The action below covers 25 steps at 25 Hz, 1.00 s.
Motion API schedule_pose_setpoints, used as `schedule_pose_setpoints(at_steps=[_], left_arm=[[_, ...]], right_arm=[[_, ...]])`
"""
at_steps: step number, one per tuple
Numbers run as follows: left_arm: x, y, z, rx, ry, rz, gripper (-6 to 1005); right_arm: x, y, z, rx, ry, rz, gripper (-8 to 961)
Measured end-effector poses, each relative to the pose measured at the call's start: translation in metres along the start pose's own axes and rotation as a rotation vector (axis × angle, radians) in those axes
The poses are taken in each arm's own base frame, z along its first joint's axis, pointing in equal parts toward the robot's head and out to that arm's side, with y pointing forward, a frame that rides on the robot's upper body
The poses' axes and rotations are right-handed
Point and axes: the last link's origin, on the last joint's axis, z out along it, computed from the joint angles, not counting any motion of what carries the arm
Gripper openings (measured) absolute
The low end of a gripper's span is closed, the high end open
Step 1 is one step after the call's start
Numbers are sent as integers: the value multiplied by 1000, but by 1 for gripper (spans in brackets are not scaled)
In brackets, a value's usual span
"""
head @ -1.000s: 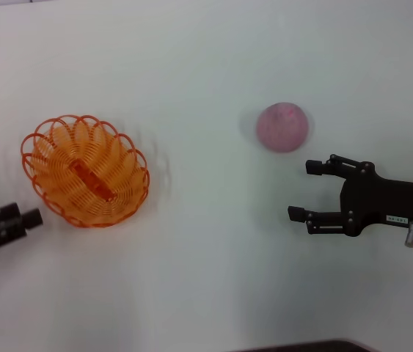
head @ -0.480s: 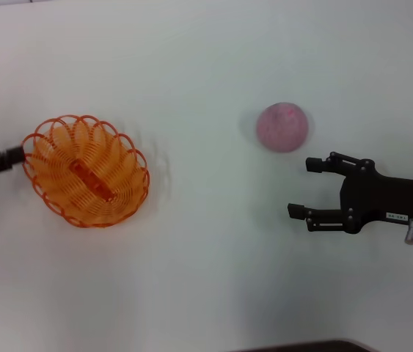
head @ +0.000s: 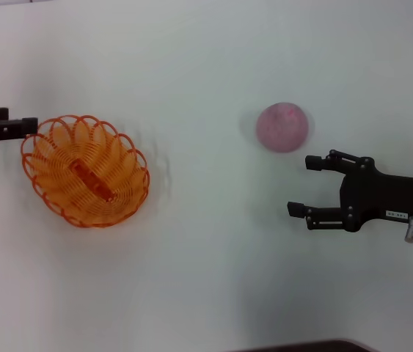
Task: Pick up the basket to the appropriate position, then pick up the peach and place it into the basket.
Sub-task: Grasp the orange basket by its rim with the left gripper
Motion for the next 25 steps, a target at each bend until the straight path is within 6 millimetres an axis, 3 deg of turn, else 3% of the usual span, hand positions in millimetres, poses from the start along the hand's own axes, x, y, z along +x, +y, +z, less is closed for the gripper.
schedule_pose_setpoints(at_steps=[7,14,25], left_arm=[[29,15,19,25,-233,128,704],[43,24,30,56,-345,193,704],[48,36,49,89,-403,280,703]], right_arm=[[0,0,0,0,0,1,946],[0,0,1,0,-1,0,945],[0,0,2,0,1,-1,944]])
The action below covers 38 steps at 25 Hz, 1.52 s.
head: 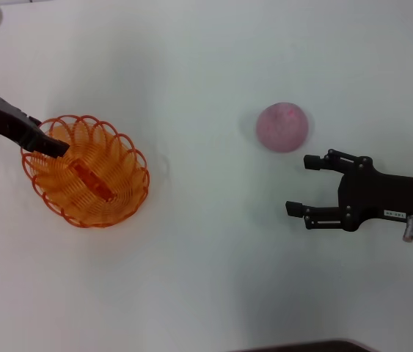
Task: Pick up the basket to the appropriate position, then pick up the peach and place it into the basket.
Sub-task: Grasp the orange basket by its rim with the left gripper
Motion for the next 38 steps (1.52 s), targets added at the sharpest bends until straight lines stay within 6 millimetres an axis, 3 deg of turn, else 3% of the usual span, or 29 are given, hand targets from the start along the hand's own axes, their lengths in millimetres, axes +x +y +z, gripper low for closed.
schedule_pose_setpoints(at_steps=[13,16,21,26,38], left_arm=[[5,2,-1,37,-1,6,699],[3,4,1,44,-18,23,509],[0,5,4,52,-50,35,275],[0,5,3,52,-50,31,166],[1,12,-2,-8,-68,-8,133]], right_arm=[[-1,0,1,-1,0,-2,942],[-1,-1,0,0,-1,-2,942],[-1,-1,0,0,-1,-2,941],[-1,-1,1,-1,-1,-3,940],[-1,-1,1,0,-1,-3,939]])
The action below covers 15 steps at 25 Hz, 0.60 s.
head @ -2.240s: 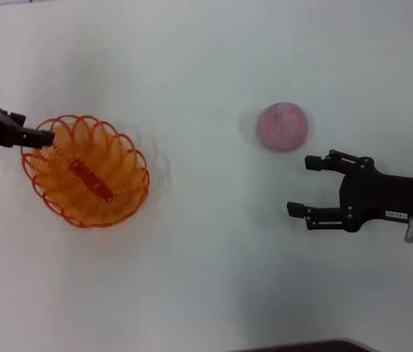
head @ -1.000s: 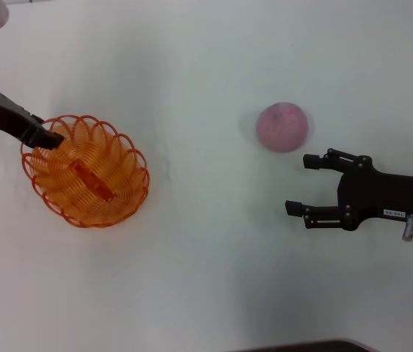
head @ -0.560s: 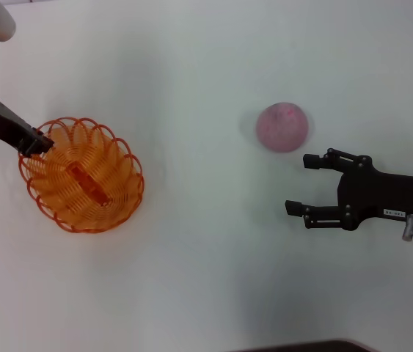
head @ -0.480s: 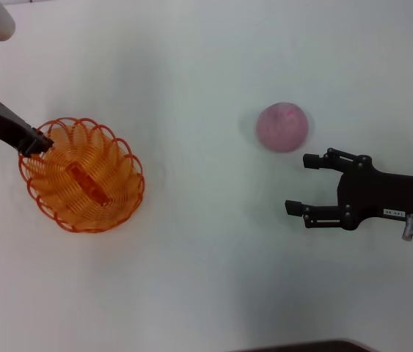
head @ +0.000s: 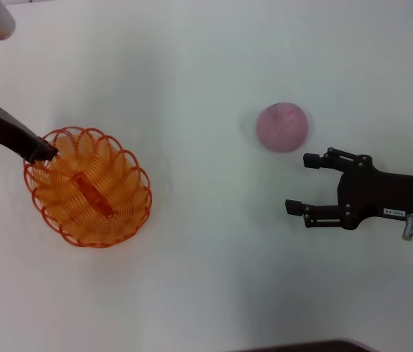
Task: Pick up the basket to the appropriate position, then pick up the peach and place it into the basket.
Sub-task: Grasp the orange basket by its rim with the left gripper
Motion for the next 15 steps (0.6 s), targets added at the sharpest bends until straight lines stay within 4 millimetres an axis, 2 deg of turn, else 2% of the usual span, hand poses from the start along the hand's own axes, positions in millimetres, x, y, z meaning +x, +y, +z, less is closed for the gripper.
schedule_pose_setpoints(at_steps=[15], left_arm=[[-21,-14,-29,-137,15,-462,76]], right_arm=[[-1,-1,1,-1,0,-3,937]])
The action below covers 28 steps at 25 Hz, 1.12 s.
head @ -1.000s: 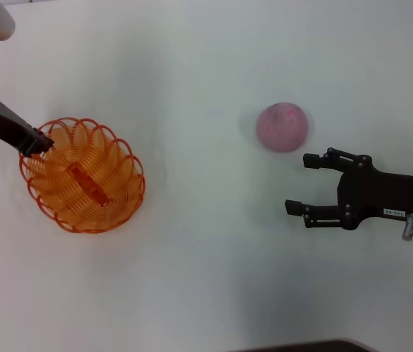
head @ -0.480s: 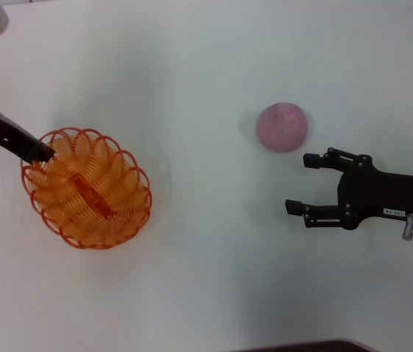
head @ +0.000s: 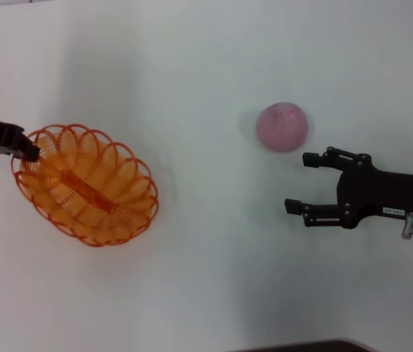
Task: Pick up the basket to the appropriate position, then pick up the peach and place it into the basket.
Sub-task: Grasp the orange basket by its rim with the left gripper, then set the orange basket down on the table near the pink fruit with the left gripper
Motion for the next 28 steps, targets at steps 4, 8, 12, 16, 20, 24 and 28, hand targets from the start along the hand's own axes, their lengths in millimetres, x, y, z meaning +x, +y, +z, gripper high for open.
schedule_pose_setpoints(at_steps=[4,8,12,16,20,24,28], left_arm=[[-5,-4,-6,-75,16,-95,70],[-9,-5,-8,-142,42,-178,70],[-15,-4,-10,-223,80,-246,69],[-25,1,-4,-297,108,-290,68],[-34,1,0,-358,189,-370,67],[-46,-1,12,-353,215,-444,66],[-58,2,22,-338,223,-473,66]], right_arm=[[-1,0,0,-1,-1,-1,937],[-2,-1,0,-1,-1,-7,936],[-2,-2,0,0,-2,-10,935],[-1,-1,-1,3,0,-7,935],[-1,-1,-1,3,0,-5,934],[-1,-1,-1,4,1,-5,934],[-1,-1,-1,4,1,-5,933]])
